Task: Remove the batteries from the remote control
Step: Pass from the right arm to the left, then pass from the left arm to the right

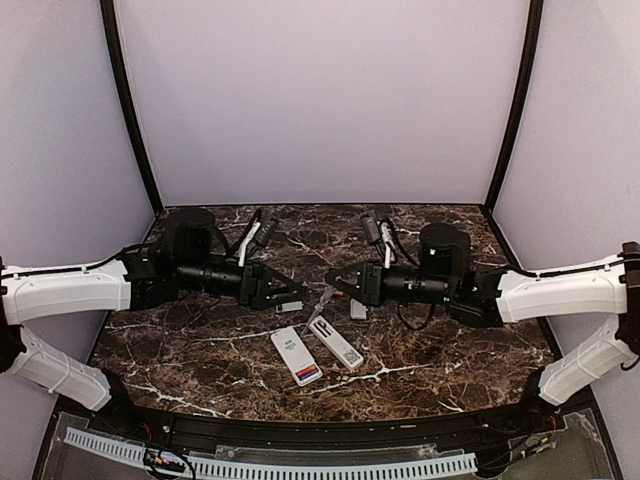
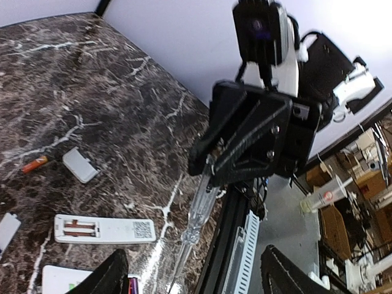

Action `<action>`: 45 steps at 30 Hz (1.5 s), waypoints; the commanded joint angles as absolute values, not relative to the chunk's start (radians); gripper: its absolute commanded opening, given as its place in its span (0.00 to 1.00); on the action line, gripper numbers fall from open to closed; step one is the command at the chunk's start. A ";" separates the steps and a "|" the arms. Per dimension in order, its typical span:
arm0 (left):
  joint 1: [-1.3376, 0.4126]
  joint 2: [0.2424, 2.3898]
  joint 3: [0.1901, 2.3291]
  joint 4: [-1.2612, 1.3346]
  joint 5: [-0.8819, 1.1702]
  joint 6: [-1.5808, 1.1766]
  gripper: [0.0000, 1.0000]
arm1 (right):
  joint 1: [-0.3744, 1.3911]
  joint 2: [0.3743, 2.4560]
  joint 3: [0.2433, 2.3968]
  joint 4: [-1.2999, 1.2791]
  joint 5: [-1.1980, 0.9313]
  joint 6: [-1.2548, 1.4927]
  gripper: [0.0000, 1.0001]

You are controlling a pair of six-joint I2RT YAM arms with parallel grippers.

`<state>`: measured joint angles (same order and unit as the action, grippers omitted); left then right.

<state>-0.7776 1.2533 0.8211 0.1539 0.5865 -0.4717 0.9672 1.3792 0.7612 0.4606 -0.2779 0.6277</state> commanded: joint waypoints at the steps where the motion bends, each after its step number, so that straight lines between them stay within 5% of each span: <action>1: -0.836 1.316 0.844 0.187 0.669 -0.422 0.74 | 0.963 1.342 0.789 0.544 -0.386 0.658 0.00; 6: -0.865 1.360 0.846 0.233 0.714 -0.445 0.65 | 0.963 1.319 0.782 0.551 -0.405 0.669 0.00; 18: -0.884 1.369 0.837 0.225 0.792 -0.455 0.01 | 0.920 1.316 0.772 0.524 -0.509 0.714 0.00; 20: -0.884 1.362 0.833 0.217 0.801 -0.453 0.00 | 0.900 1.313 0.779 0.493 -0.567 0.713 0.00; 26: -0.883 1.369 0.858 0.099 0.830 -0.392 0.00 | 0.853 1.296 0.860 0.205 -0.727 0.587 0.44; 29: -0.887 1.388 0.899 -0.014 0.847 -0.335 0.00 | 0.847 1.315 0.921 0.053 -0.810 0.504 0.56; 34: -0.898 1.416 0.947 -0.130 0.848 -0.261 0.00 | 0.848 1.367 0.967 -0.022 -0.913 0.466 0.57; 45: -0.907 1.451 0.966 -0.154 0.902 -0.260 0.00 | 0.887 1.510 1.021 -0.003 -1.010 0.447 0.33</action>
<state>-0.9009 1.4445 0.9432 -0.1112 0.8604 -0.2848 0.8726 1.4887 0.9810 -0.0067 -0.9459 0.4671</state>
